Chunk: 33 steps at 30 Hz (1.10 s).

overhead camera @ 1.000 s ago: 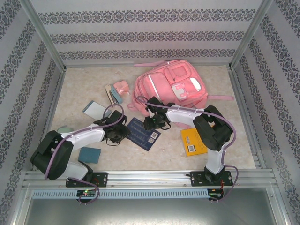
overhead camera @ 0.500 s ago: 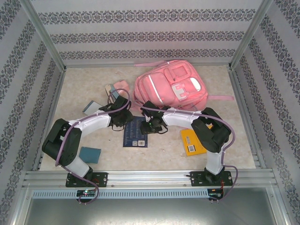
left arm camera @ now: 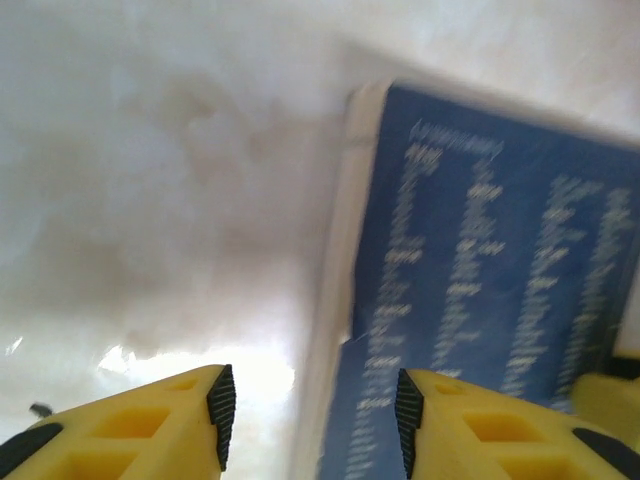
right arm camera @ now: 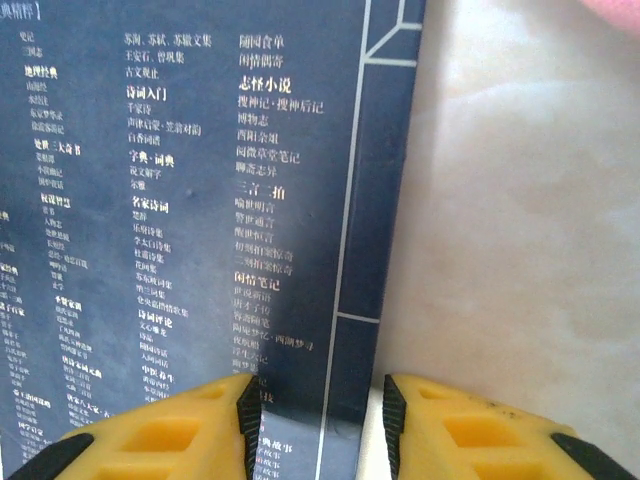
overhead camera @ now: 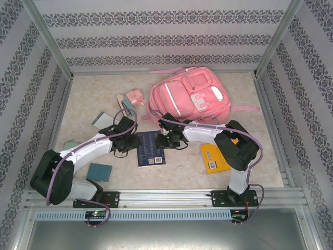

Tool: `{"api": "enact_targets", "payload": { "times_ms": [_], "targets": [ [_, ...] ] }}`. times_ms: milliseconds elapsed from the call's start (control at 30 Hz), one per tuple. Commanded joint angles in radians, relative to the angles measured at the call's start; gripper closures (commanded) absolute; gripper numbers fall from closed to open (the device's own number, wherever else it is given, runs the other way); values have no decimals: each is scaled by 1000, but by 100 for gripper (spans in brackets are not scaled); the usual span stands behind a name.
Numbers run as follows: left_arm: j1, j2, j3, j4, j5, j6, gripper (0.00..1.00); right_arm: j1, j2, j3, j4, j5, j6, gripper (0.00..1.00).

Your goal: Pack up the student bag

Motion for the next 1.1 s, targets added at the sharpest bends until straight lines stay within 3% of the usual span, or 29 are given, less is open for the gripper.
{"api": "enact_targets", "payload": {
  "times_ms": [0, 267, 800, 1067],
  "targets": [
    [-8, -17, -53, 8, 62, 28, 54, -10, -14, -22, 42, -4, 32, 60],
    [-8, 14, -87, 103, 128, 7, 60, -11, -4, -42, 68, -16, 51, 61],
    [-9, -34, -80, 130, 158, -33, 63, -9, -7, -49, 64, -10, 51, 60],
    [-16, -117, 0, -37, 10, -5, 64, -8, -8, -51, 63, -5, 52, 60]
  ]
}}
